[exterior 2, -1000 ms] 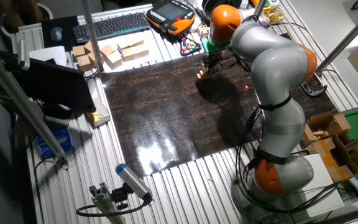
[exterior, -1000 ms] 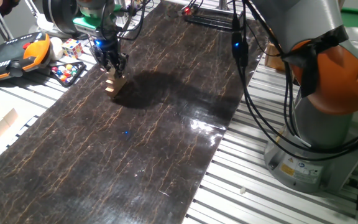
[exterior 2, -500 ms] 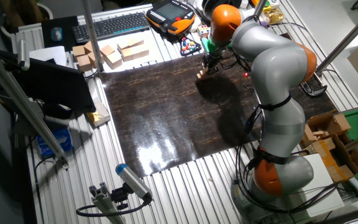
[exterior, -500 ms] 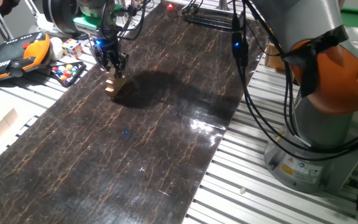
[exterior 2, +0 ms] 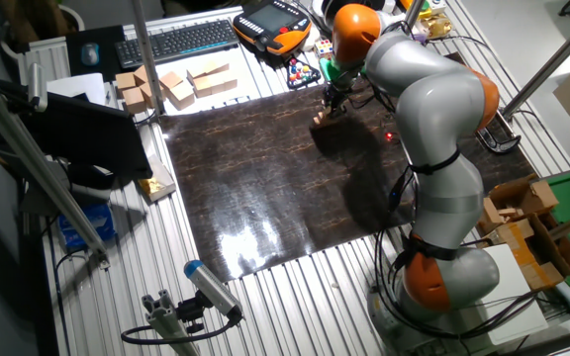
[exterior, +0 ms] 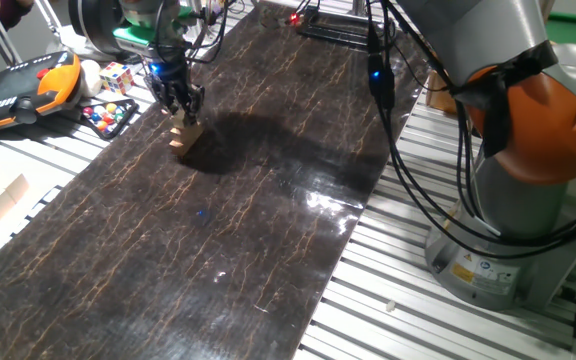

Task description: Stack the blocks into a pyramid shape

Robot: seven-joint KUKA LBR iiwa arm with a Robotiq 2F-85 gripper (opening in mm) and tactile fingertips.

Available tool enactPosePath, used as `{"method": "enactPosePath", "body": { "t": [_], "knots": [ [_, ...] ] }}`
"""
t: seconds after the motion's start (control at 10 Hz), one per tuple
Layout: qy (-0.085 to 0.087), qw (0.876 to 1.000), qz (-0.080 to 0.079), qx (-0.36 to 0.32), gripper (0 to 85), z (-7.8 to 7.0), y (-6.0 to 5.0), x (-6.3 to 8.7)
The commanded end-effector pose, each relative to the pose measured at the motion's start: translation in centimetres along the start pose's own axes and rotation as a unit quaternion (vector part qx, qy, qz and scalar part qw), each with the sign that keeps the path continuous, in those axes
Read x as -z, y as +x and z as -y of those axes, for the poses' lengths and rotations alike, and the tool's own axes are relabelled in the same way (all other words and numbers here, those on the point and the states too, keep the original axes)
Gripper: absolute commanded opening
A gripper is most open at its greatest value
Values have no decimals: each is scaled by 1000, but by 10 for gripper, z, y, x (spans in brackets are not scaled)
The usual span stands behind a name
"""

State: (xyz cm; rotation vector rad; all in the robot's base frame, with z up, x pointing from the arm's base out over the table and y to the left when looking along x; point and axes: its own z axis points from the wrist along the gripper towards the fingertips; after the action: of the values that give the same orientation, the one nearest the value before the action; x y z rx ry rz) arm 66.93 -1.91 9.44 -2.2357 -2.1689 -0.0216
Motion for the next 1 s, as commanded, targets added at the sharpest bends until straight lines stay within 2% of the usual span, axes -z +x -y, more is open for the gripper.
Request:
{"method": "enactPosePath", "body": {
  "t": [0.0, 0.2, 0.6, 0.9],
  "knots": [
    [2, 1000, -10, 3, 10, 0, 0, 0],
    [1, 1000, -18, 20, 10, 0, 0, 0],
    [-6, 1000, 4, 26, 10, -3, -2, 7],
    [-8, 1000, 7, 22, 10, -5, -4, 2]
  ]
}}
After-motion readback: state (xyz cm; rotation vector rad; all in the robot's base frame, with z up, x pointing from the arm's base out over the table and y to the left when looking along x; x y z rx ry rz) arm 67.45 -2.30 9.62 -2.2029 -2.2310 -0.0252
